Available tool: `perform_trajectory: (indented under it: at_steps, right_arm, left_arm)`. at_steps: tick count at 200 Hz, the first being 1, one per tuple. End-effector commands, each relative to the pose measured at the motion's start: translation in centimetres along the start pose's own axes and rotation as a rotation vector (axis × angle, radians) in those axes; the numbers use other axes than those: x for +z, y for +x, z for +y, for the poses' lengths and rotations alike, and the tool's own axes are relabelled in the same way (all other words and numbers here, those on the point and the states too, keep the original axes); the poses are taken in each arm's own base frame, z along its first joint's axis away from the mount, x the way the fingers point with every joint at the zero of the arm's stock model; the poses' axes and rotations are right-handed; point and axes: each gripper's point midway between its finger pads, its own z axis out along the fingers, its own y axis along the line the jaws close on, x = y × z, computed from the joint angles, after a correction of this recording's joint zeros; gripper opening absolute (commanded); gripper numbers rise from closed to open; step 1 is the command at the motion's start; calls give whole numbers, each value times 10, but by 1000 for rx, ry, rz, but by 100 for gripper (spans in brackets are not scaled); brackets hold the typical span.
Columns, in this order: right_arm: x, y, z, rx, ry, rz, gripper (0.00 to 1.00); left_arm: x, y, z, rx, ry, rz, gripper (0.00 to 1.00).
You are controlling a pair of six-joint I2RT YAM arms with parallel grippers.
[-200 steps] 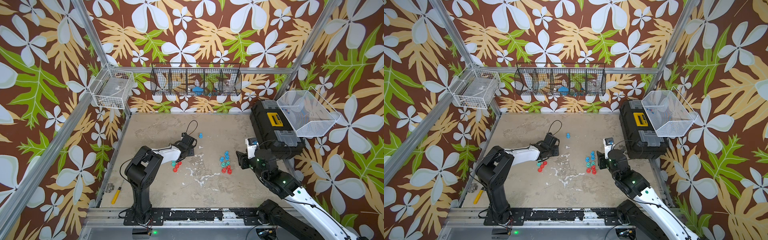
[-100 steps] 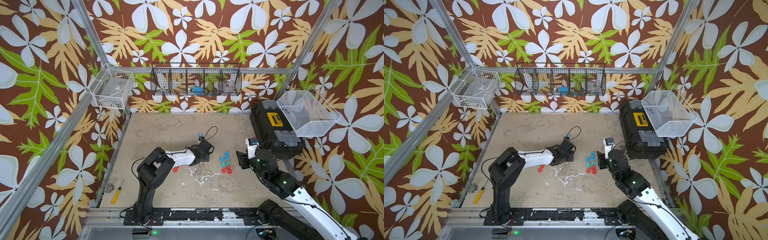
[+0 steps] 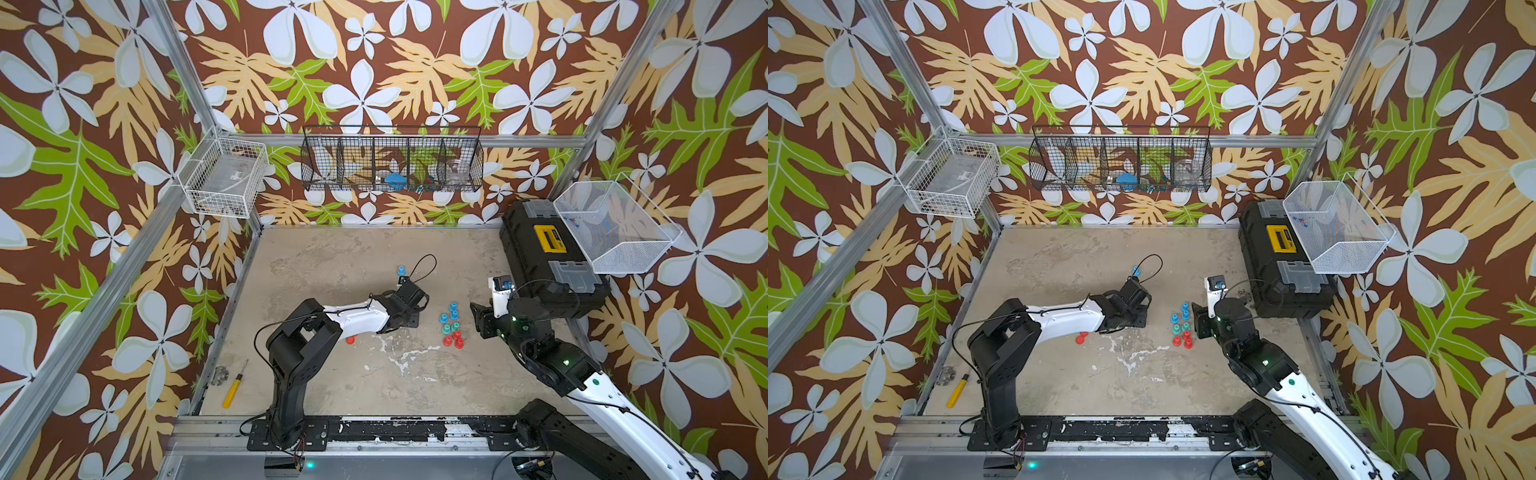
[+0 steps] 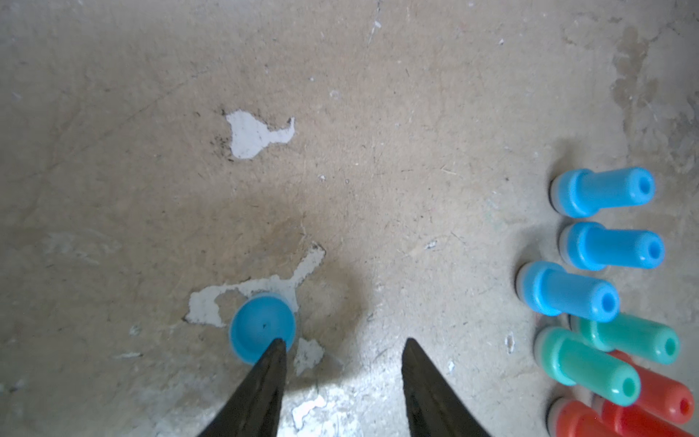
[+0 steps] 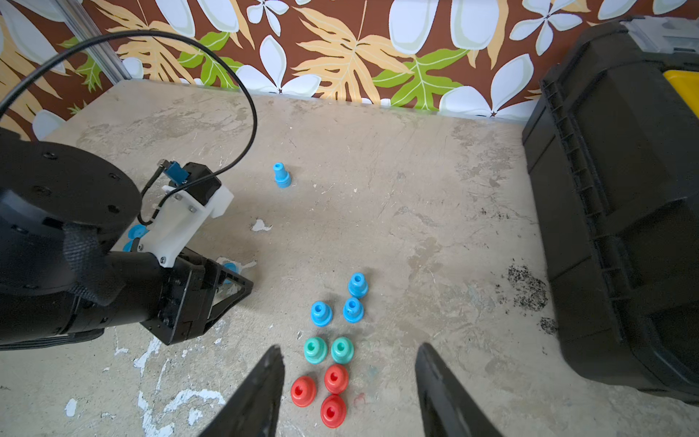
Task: Close the stamp cap
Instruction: Move the cover to the center of the board.
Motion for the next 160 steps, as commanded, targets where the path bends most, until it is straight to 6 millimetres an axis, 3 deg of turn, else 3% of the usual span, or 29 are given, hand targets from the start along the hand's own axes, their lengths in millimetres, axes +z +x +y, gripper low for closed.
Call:
perform_trajectory:
  at_steps: [1,31,79,101,120,141,160]
  right_arm:
    - [2,-3,3,6,-12,-4,57]
    - [10,7,5,-4,-12,45,58]
    - [38,29,12,-6,-18,183,58]
    - [52,34,8,19,0,237,58]
    - [65,39,15,16,-28,284,58]
    - [80,45,21,-17,-47,343,57]
    - [95,49,25,-50,-46,400,55]
  left_arm:
    - [-8,2,0,-15,8,2,52]
    - [-33,-2,-4,-19,77,-50,52]
    - [-119,-23,5,4,191,-254,53]
    - [-162,-38,31,-51,217,-362,54]
    - [-191,-46,67,-114,220,-443,54]
    - [-209,-45,105,-117,133,-484,55]
    - [-216,-39,127,-110,69,-478,55]
